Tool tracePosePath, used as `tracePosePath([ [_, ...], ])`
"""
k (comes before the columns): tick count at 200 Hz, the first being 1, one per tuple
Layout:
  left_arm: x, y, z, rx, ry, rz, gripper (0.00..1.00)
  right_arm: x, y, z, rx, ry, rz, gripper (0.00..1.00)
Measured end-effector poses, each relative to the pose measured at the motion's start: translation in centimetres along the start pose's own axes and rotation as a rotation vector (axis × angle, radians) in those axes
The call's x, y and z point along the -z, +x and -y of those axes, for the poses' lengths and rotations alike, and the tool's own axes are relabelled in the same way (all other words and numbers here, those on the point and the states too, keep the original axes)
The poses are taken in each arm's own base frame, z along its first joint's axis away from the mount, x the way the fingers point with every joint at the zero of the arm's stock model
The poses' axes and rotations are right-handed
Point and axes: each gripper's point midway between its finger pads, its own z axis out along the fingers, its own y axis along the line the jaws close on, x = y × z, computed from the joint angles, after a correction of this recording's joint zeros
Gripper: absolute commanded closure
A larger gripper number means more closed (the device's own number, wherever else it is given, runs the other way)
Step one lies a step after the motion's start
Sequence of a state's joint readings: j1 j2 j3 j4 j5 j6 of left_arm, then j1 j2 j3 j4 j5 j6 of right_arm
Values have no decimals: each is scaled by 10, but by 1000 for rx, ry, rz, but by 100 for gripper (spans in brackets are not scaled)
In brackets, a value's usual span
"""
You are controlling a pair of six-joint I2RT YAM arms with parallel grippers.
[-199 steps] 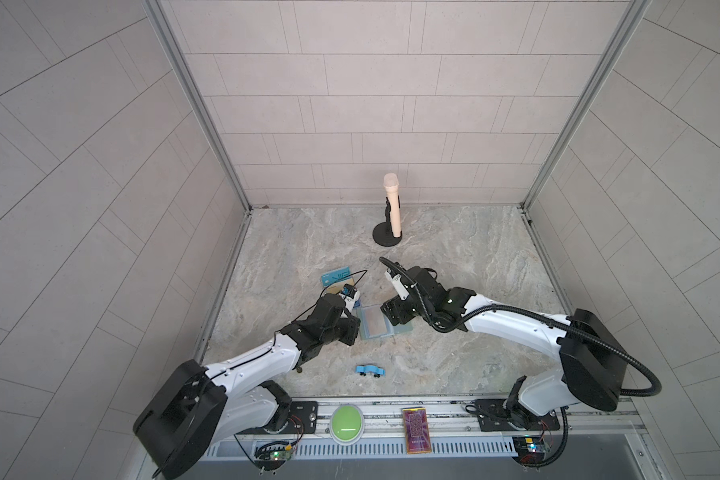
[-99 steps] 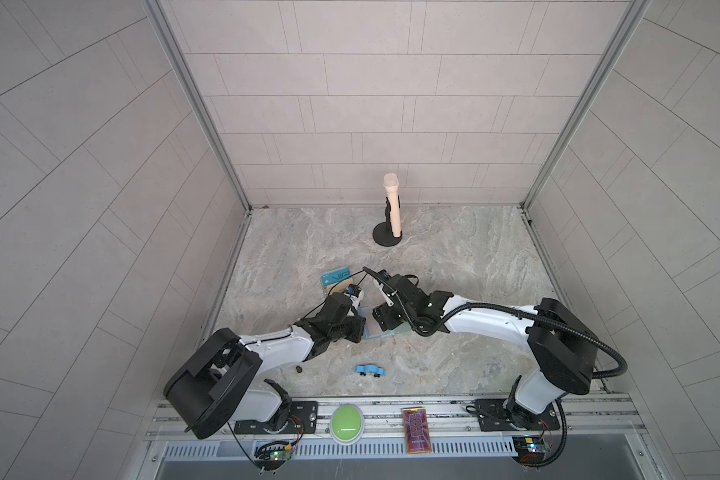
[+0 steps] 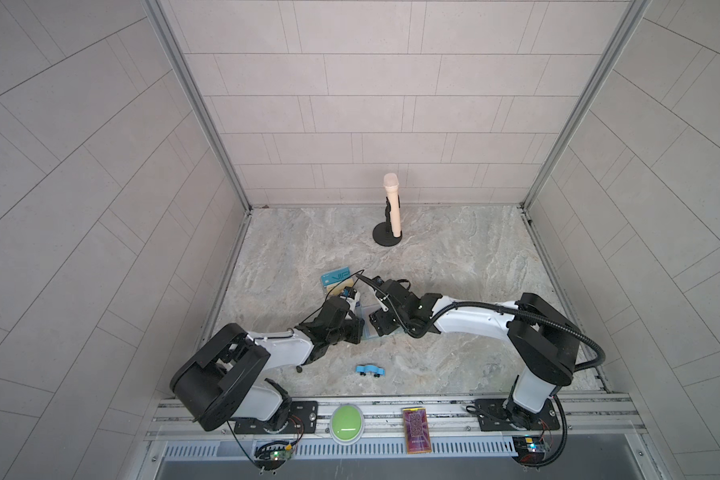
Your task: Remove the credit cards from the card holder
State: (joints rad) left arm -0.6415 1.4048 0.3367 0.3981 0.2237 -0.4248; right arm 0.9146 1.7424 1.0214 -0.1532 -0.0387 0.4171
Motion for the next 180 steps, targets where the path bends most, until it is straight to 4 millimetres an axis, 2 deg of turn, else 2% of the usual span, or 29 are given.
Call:
tracePosePath([
  [57, 0, 1, 0, 47, 13, 27, 100, -17, 12, 0, -8, -1, -29, 21],
  [180, -2, 3, 4, 87, 47, 66, 100, -25, 9, -1, -8, -6, -13, 18],
])
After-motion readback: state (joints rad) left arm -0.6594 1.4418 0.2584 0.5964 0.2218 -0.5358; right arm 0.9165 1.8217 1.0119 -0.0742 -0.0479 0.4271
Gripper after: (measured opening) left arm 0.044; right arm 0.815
